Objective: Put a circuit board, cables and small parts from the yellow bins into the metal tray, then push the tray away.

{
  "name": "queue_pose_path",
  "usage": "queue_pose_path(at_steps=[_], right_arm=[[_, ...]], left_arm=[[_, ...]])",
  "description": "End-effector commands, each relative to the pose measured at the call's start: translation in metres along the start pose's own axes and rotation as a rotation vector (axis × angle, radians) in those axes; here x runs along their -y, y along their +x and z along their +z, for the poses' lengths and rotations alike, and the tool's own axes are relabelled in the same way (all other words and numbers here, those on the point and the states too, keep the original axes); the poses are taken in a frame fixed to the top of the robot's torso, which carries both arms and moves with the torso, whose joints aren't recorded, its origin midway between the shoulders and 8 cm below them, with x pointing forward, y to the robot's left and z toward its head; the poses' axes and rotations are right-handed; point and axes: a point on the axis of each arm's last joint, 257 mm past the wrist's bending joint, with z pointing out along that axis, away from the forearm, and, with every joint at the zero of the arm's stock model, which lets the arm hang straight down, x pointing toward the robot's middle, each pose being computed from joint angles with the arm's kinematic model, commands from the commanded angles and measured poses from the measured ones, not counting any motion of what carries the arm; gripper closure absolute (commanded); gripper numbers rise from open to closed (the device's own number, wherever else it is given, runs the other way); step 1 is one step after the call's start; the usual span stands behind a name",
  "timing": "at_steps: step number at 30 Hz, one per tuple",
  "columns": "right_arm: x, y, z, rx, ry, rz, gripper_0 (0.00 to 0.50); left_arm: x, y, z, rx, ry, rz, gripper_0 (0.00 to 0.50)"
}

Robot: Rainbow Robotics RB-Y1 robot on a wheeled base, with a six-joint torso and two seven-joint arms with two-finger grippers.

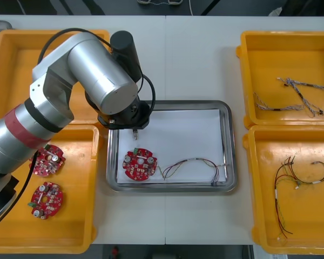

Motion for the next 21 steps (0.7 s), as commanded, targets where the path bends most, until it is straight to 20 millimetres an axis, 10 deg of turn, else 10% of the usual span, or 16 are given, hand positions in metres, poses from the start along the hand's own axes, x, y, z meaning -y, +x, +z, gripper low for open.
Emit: queue_pose_path(at_steps=[1, 21], right_arm=[[0.024, -0.029, -0.027, 0.104, 0.047, -0.104, 0.000], [0.047, -0.043, 0.013, 0.179, 0.140, -0.383, 0.000]], left_arm=[[0.007, -0.012, -0.038, 0.042, 0.044, -0.132, 0.000], [-0.084, -0.064, -0.119, 0.045, 0.047, -0.297, 0.000]])
